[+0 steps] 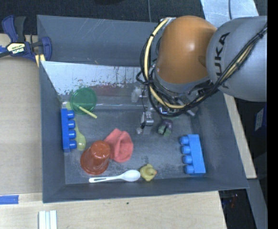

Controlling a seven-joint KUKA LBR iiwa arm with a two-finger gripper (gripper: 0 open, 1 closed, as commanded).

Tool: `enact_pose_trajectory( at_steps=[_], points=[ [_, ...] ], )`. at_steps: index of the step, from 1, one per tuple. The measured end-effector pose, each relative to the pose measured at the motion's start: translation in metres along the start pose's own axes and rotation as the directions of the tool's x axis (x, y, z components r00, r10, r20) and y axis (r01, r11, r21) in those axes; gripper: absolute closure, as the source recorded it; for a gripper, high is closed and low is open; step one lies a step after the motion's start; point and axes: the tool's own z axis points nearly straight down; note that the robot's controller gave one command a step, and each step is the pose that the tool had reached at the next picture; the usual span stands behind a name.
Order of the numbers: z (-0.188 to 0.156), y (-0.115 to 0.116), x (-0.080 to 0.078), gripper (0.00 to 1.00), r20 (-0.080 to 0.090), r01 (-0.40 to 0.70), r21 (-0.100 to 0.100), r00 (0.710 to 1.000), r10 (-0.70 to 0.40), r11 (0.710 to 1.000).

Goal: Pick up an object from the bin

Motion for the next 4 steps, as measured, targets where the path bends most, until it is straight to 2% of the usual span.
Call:
enact_pose_trajectory(
  at_steps=[1,2,3,4],
  points=[
    [-0.005,0.0,-0.002,0.0,0.009,-0.002,0.0,1.0,0.002,1.0],
    [0.058,0.009,0.007,0.0,0.014,0.067,0.0,0.998,-0.067,0.998],
    [0.106,0.03,0.016,0.0,0.02,0.158,0.002,0.987,-0.158,0.987],
    [0.126,0.036,0.029,0.0,0.018,0.191,0.003,0.981,-0.191,0.982]
  ],
)
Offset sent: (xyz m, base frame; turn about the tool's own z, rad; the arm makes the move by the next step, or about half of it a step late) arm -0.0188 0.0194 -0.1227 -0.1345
